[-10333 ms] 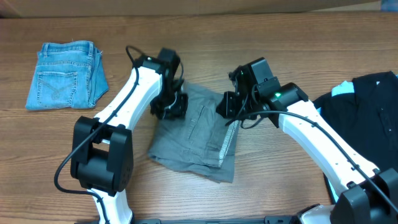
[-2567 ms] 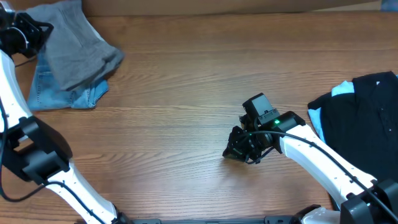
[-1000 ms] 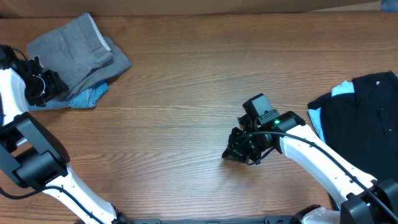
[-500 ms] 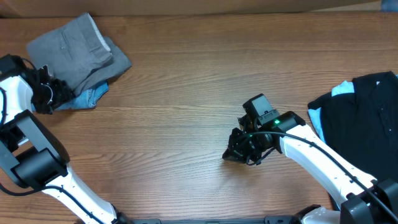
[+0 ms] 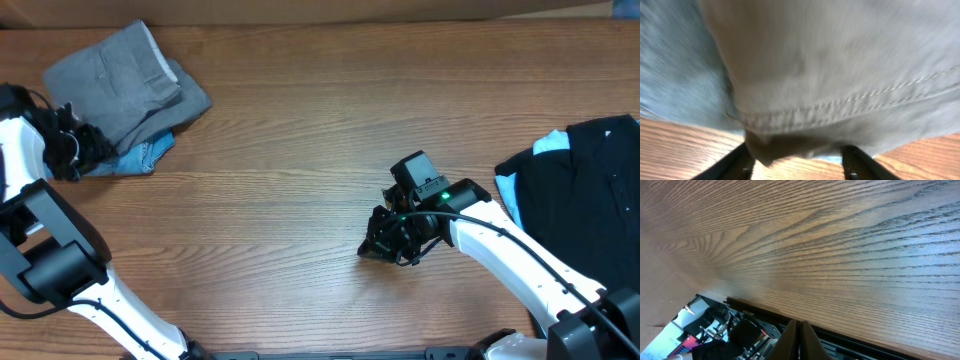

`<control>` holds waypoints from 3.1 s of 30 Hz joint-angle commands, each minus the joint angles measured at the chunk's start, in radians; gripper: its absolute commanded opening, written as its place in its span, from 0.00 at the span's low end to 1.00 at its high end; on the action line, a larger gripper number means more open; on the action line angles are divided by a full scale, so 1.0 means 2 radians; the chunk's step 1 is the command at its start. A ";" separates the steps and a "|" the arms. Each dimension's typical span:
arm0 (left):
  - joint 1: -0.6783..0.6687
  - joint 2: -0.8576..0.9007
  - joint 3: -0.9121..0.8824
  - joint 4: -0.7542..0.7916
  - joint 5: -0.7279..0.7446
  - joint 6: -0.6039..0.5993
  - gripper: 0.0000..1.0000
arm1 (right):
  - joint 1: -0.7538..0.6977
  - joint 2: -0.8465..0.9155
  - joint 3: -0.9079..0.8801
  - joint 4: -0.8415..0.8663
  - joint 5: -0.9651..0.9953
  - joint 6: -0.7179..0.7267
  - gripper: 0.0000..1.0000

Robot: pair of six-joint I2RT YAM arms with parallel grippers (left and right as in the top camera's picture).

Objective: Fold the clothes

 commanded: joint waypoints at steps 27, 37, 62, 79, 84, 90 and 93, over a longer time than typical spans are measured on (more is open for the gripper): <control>0.013 -0.038 0.027 -0.010 0.051 -0.021 0.04 | 0.002 -0.005 0.008 -0.003 -0.004 -0.004 0.04; 0.013 -0.104 0.033 -0.101 0.056 -0.037 0.06 | 0.002 -0.005 0.008 -0.001 0.001 -0.015 0.04; 0.024 -0.069 0.034 0.017 -0.006 -0.050 0.52 | 0.002 -0.005 0.008 0.008 0.009 -0.026 0.04; 0.064 0.011 0.040 0.174 0.122 -0.120 0.81 | 0.002 -0.005 0.008 0.015 0.009 -0.026 0.08; 0.077 0.019 0.039 0.192 0.126 -0.121 0.85 | 0.002 -0.005 0.008 0.023 0.009 -0.026 0.09; 0.072 0.050 0.039 0.211 0.164 -0.134 0.76 | 0.002 -0.005 0.008 0.025 0.009 -0.026 0.11; 0.066 0.070 0.039 0.217 0.179 -0.145 0.65 | 0.002 -0.005 0.008 0.025 0.009 -0.026 0.11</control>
